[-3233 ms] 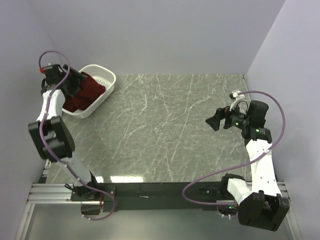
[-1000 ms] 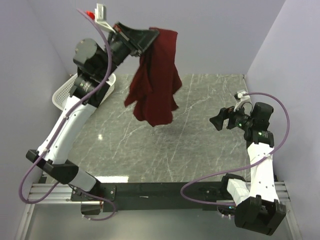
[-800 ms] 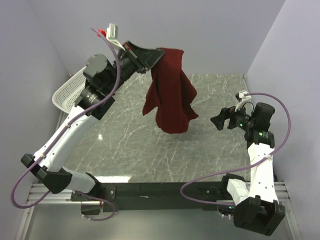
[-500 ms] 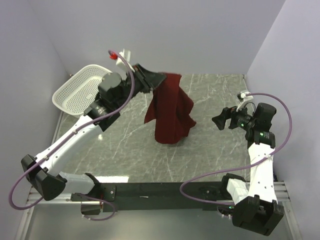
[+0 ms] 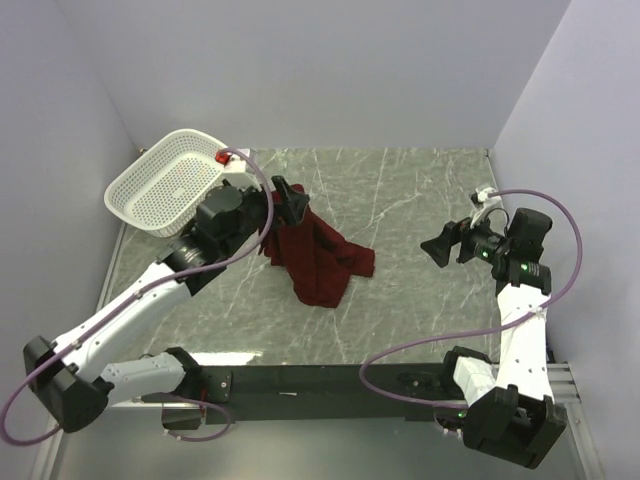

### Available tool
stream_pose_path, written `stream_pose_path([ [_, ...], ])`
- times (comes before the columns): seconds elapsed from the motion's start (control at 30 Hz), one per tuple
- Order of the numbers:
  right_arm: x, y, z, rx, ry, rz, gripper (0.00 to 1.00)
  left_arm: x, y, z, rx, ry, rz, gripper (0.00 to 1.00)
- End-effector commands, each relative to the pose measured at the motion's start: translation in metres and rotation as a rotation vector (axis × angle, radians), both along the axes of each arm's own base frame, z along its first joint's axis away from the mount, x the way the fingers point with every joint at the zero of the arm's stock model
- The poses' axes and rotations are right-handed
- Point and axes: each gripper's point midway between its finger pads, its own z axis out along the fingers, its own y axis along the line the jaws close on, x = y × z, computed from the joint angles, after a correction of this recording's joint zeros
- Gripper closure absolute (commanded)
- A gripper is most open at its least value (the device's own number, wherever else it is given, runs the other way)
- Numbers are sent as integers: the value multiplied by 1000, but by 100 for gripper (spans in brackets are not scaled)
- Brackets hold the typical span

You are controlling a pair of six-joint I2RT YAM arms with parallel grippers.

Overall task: Fold and stack the t-shirts
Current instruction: Move the tshirt to the center of the board

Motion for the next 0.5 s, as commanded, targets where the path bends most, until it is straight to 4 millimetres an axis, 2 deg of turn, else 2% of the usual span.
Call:
stream_pose_path([
  [0.0, -17, 19, -3, 12, -35, 162, 3, -10, 8, 1, 152, -78, -59, 1],
  [0.07, -20, 23, -1, 27, -50, 184, 3, -19, -18, -12, 215, -33, -225, 1],
  [0.1, -20, 24, 0, 33, -53, 184, 3, -37, -36, -26, 225, 23, -361, 1],
  [0.17, -20, 25, 0, 35, -59, 189, 3, -51, -67, -41, 236, 77, -511, 1],
  [0.2, -19, 25, -1, 42, -51, 184, 3, -54, -77, -46, 241, 90, -544, 1],
  [0.23, -18, 24, -1, 43, -48, 179, 3, -59, -80, -63, 294, 157, -564, 0],
  [0.27, -17, 23, -3, 42, -39, 174, 3, -46, -92, -71, 344, 196, -551, 0],
  [0.3, -17, 22, -4, 43, -34, 173, 4, -42, -95, -82, 406, 234, -523, 1],
  [0.33, -16, 22, -4, 44, -30, 168, 4, -23, -79, -95, 520, 279, -385, 1],
  [0.37, -16, 21, -5, 43, -26, 164, 4, -17, -72, -107, 620, 347, -338, 1],
  [0.43, -14, 19, -5, 38, -29, 155, 4, -12, -58, -113, 726, 365, -246, 0],
  [0.47, -13, 19, -6, 37, -28, 152, 4, -8, -49, -108, 751, 358, -188, 1],
])
